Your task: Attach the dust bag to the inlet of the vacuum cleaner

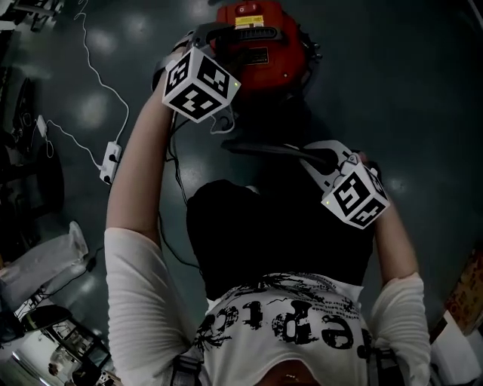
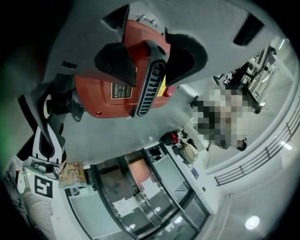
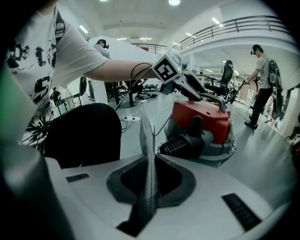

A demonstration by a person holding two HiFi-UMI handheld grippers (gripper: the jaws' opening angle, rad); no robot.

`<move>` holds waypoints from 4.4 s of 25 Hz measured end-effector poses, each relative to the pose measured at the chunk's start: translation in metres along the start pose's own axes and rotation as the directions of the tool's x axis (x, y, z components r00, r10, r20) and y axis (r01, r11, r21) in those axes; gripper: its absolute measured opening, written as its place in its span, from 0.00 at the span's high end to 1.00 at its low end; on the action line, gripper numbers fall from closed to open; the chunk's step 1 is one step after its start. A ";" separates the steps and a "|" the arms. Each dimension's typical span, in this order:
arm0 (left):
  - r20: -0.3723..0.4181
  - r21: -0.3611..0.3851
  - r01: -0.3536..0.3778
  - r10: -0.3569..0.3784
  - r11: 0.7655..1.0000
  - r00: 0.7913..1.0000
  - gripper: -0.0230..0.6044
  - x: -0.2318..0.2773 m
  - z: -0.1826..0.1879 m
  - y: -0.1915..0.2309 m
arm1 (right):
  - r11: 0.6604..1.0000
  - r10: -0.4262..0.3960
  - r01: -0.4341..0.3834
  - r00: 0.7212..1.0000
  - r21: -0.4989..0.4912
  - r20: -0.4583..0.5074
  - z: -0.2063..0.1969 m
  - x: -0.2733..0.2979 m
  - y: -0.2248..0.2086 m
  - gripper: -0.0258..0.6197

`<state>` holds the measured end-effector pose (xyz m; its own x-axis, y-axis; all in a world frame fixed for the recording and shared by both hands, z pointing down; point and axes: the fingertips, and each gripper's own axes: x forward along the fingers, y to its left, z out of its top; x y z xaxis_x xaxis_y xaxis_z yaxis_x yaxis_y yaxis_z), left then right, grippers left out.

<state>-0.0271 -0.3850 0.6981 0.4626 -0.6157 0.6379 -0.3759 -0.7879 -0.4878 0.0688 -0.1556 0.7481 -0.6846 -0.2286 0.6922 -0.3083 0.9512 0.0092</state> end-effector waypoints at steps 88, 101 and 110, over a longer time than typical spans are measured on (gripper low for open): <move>0.320 -0.731 -0.126 0.500 0.670 0.805 0.88 -0.135 0.027 -0.078 | 0.731 -0.656 0.513 0.710 0.449 0.256 0.051 -0.066 -0.105 0.89; 0.187 -0.799 -0.223 0.583 0.558 0.790 0.96 -0.249 0.115 -0.011 | 0.717 -0.678 0.511 0.669 0.474 0.305 0.170 -0.191 -0.085 0.96; 0.236 -0.792 -0.180 0.564 0.584 0.791 0.96 -0.456 0.317 0.059 | 0.677 -0.707 0.501 0.647 0.539 0.287 0.319 -0.426 -0.040 0.96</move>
<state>-0.0063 -0.1552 0.1893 0.3437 -0.9349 0.0888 -0.9383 -0.3381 0.0722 0.1620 -0.1624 0.2232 -0.4145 -0.8795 0.2338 -0.9077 0.4181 -0.0366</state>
